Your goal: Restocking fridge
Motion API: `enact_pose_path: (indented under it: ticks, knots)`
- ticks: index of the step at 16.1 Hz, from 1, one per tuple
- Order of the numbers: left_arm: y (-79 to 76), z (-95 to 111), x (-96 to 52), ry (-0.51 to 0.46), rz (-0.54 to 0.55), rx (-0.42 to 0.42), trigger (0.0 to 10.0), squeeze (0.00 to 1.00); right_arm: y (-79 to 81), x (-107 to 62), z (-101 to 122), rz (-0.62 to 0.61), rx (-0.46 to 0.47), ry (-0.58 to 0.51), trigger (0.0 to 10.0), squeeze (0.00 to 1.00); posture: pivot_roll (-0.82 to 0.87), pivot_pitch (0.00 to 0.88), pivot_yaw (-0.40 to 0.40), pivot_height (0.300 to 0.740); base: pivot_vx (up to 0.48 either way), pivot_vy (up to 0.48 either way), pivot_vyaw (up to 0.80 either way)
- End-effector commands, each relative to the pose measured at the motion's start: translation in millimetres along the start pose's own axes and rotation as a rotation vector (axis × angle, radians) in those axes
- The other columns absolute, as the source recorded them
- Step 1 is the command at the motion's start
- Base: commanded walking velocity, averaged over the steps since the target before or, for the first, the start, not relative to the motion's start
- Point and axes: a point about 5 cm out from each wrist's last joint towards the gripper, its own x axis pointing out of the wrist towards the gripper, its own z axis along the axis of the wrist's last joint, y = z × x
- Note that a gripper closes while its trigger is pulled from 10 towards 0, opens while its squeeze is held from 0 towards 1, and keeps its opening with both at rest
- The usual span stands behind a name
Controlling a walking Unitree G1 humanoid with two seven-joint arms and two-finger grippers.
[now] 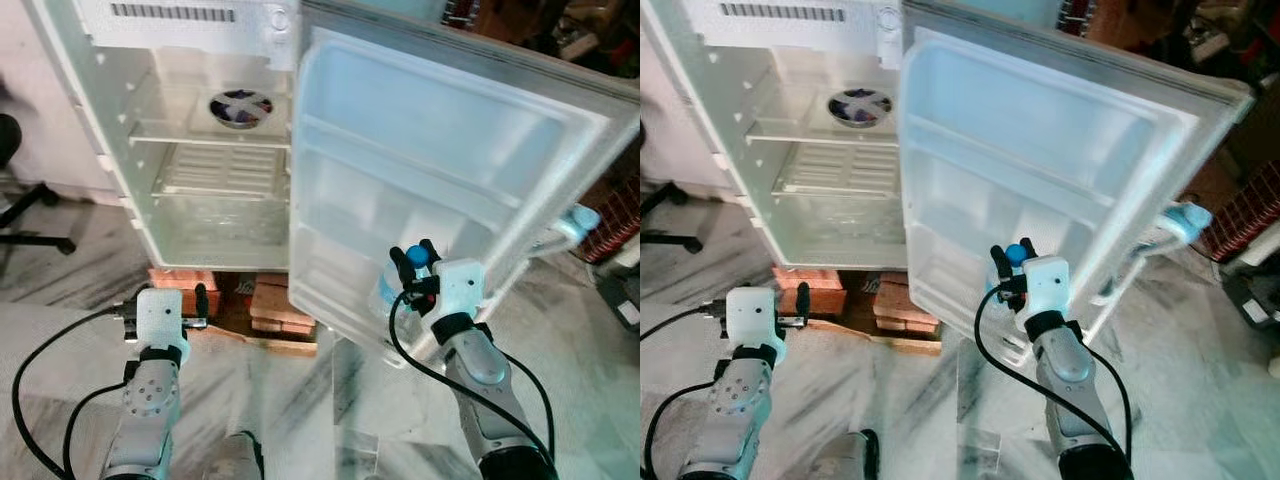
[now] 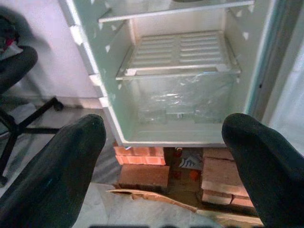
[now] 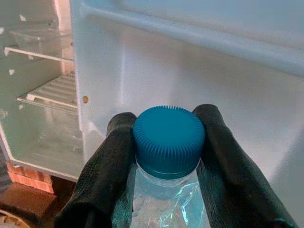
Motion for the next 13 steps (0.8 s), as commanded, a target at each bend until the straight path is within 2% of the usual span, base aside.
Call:
enact_pose_path:
  ticks: [1,3,6,10,13]
  knots:
    - [1.2,0.1,-0.9,0.001,-0.006,0.002,10.0,0.00,0.5,3.0,8.8,0.003,0.005,-0.039,10.0,0.00,0.10,0.094,-0.077,0.740,0.000,0.458,0.00]
    - [1.1,0.6,-0.7,-0.002,-0.010,0.006,10.0,0.00,0.1,3.4,9.0,0.001,0.003,-0.039,10.0,0.00,0.10,0.094,-0.077,0.740,0.000,0.444,0.00]
    - [0.1,1.3,-0.9,-0.009,-0.033,0.013,10.0,0.00,-0.5,3.2,9.0,-0.006,0.005,-0.036,10.0,0.00,0.09,0.099,-0.074,0.740,0.329,0.339,0.00]
    - [-2.9,1.6,-0.6,-0.003,-0.047,0.004,10.0,0.00,-2.2,3.2,8.5,-0.017,0.003,-0.029,10.0,0.00,0.09,0.100,-0.073,0.740,0.396,0.000,0.00]
    - [-4.7,0.9,-0.5,0.000,-0.061,0.002,10.0,0.00,-3.8,2.9,7.0,-0.025,0.003,-0.014,10.0,0.00,0.09,0.100,-0.074,0.740,0.000,0.000,0.00]
